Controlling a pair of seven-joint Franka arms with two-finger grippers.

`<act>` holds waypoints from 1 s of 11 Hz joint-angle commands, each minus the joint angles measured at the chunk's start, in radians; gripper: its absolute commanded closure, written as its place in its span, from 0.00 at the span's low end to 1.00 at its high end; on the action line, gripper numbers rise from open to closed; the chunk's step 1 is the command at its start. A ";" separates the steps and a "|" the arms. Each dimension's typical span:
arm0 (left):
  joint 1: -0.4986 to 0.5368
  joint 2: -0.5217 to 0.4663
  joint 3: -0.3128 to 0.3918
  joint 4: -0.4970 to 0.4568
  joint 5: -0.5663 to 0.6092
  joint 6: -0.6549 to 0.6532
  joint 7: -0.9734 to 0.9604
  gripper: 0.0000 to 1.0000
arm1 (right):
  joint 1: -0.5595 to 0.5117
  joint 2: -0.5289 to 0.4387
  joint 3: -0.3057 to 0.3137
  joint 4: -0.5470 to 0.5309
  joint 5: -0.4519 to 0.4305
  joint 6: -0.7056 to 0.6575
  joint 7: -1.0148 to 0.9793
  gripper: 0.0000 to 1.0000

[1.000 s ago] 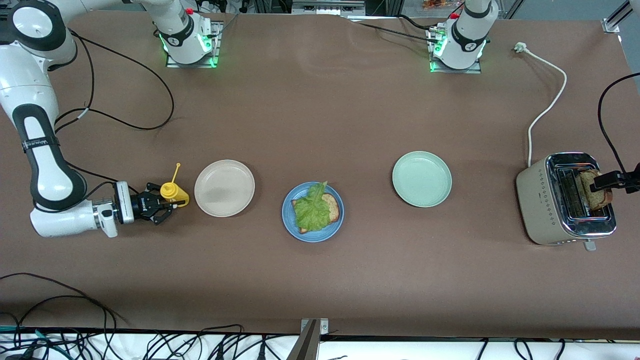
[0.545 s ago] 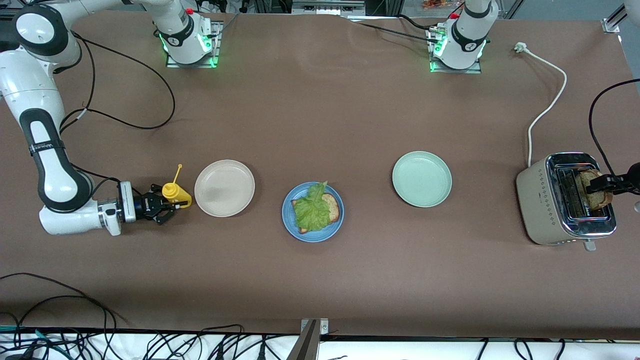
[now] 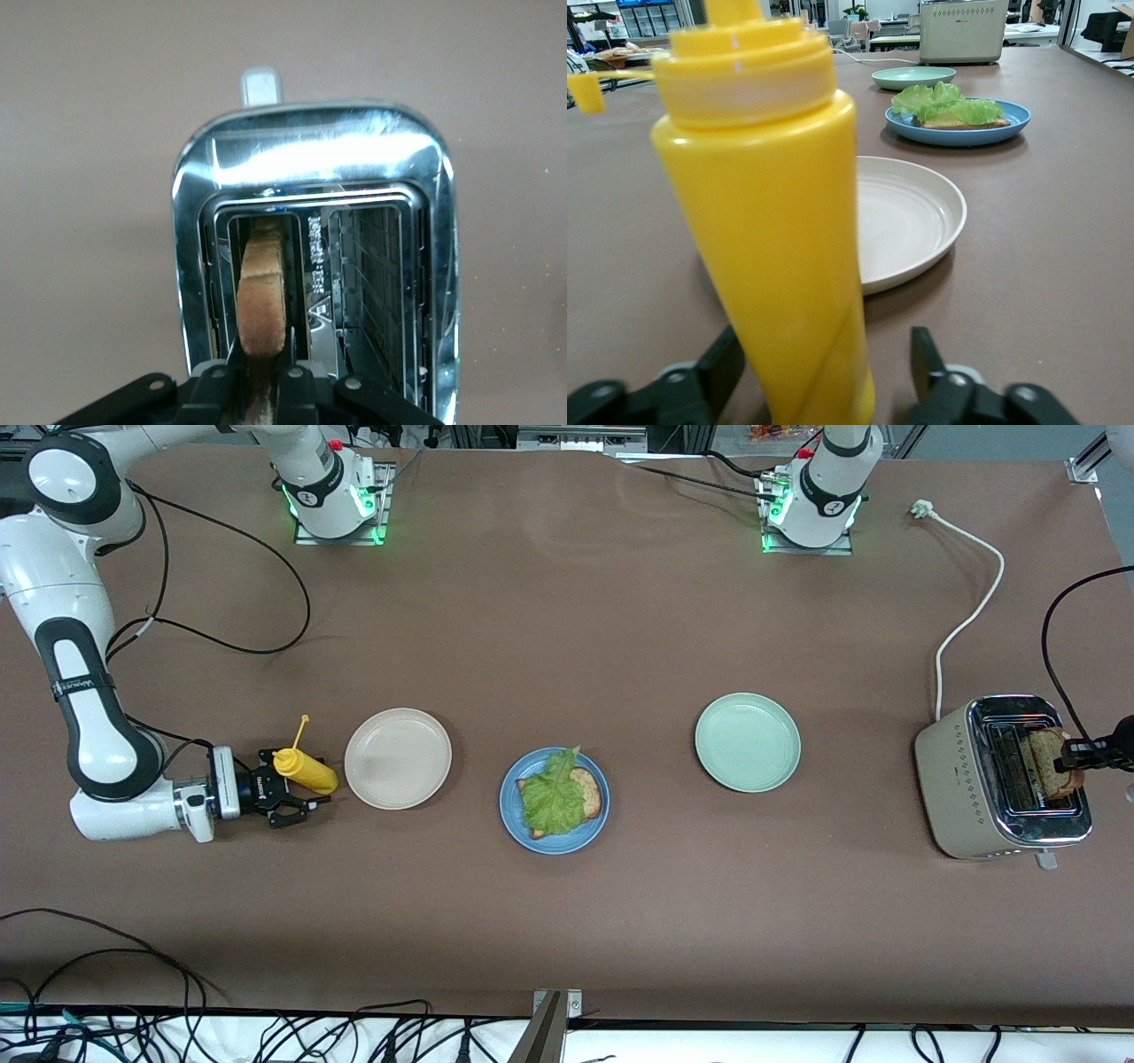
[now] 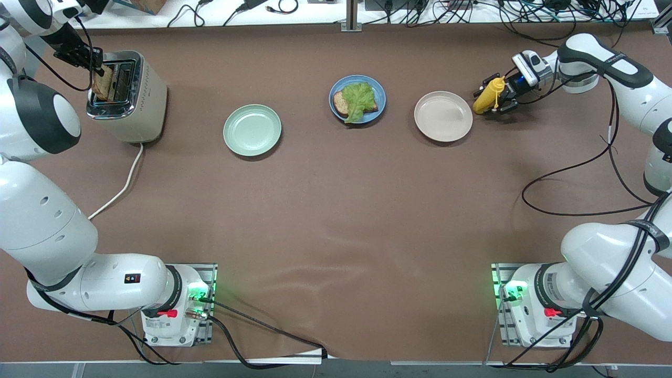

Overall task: Make sandwich in blue plate with both arms
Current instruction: 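Set the bottle down while the left gripper grasps the toaster bread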

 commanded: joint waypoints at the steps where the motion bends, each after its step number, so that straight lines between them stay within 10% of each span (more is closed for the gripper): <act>1: -0.010 -0.019 0.008 0.055 -0.024 -0.015 -0.001 1.00 | -0.006 0.013 0.023 0.022 0.008 -0.008 0.002 0.00; 11: -0.050 -0.120 -0.026 0.226 -0.024 -0.266 -0.001 1.00 | -0.026 -0.195 0.006 0.082 -0.182 -0.143 0.159 0.00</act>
